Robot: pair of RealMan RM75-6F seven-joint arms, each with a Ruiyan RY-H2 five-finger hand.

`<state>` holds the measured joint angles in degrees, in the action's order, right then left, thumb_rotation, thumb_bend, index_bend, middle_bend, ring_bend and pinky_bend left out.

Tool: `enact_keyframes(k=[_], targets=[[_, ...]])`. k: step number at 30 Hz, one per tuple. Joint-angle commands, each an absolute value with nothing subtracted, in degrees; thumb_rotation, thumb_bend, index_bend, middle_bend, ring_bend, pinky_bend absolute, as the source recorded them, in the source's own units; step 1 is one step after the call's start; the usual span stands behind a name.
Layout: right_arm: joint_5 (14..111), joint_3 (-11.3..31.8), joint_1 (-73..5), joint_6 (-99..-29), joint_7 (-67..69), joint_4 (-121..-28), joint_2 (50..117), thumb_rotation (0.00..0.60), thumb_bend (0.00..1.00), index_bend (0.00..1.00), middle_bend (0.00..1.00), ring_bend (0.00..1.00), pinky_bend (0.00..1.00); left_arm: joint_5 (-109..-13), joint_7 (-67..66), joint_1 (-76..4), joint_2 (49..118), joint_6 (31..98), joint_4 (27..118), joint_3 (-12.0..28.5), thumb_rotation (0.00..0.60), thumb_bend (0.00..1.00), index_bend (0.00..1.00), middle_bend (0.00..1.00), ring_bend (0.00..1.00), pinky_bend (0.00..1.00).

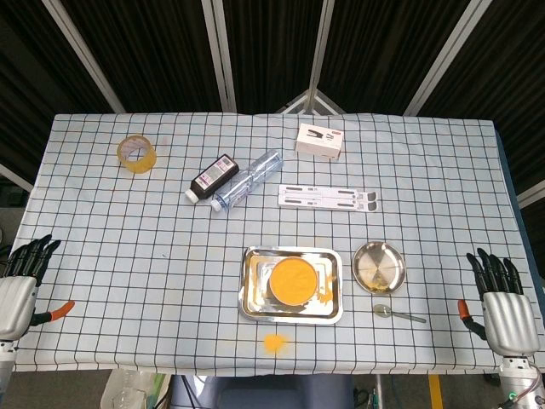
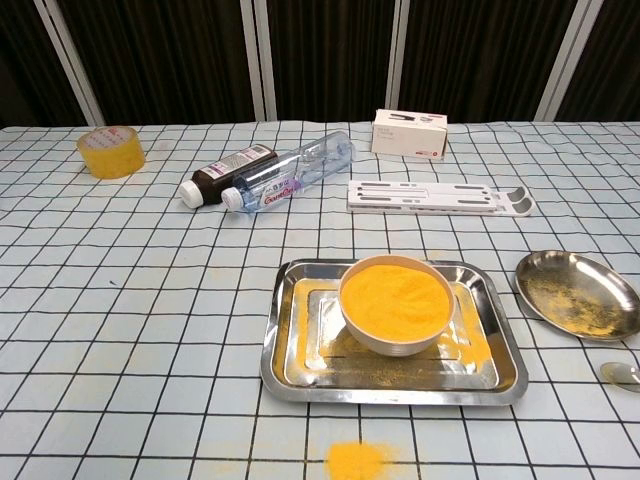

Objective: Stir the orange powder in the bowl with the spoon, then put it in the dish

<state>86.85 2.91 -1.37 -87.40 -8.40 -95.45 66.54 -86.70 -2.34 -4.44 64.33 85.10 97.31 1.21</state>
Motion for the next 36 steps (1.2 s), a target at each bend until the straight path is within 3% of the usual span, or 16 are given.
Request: enact_keyframes(k=[1, 7, 19, 24, 36], targets=[[87.1, 2.7, -1.3, -87.4, -8.6, -95.6, 66.6, 0.6, 0.45, 0.0, 0.0, 0.0, 0.0, -86.8, -2.3, -4.4, 64.3, 85.2, 97.3, 1.2, 0.6, 0.0, 0.0, 0.0, 0.0, 0.0], [88.1, 0.7, -1.0, -86.2, -11.1, -97.6, 66.7, 0.6, 0.46, 0.02, 0.0, 0.0, 0.0, -87.2, -1.9, -4.3, 64.2, 85.7, 97.3, 1.2, 0.6, 0.0, 0.0, 0.0, 0.0, 0.0], [88.9, -2.4, -2.4, -80.4, -21.0, -98.4, 72.2, 0.6, 0.46, 0.4, 0.08, 0.0, 0.0, -87.0, -1.4, -4.4, 64.2, 85.5, 97.3, 1.4, 0.6, 0.0, 0.0, 0.0, 0.0, 0.0], [86.9, -1.7, -3.2, -78.3, -24.6, -95.5, 76.4, 0.6, 0.46, 0.45, 0.08, 0.0, 0.0, -86.8, -1.4, -4.6, 64.2, 85.1, 97.4, 1.5, 0.6, 0.0, 0.0, 0.0, 0.0, 0.0], [83.1, 0.5, -4.5, -76.4, -27.7, -89.6, 83.6, 0.6, 0.46, 0.45, 0.08, 0.0, 0.0, -86.6, -0.5, -4.9, 64.0, 84.9, 97.4, 1.8, 0.6, 0.0, 0.0, 0.0, 0.0, 0.0]])
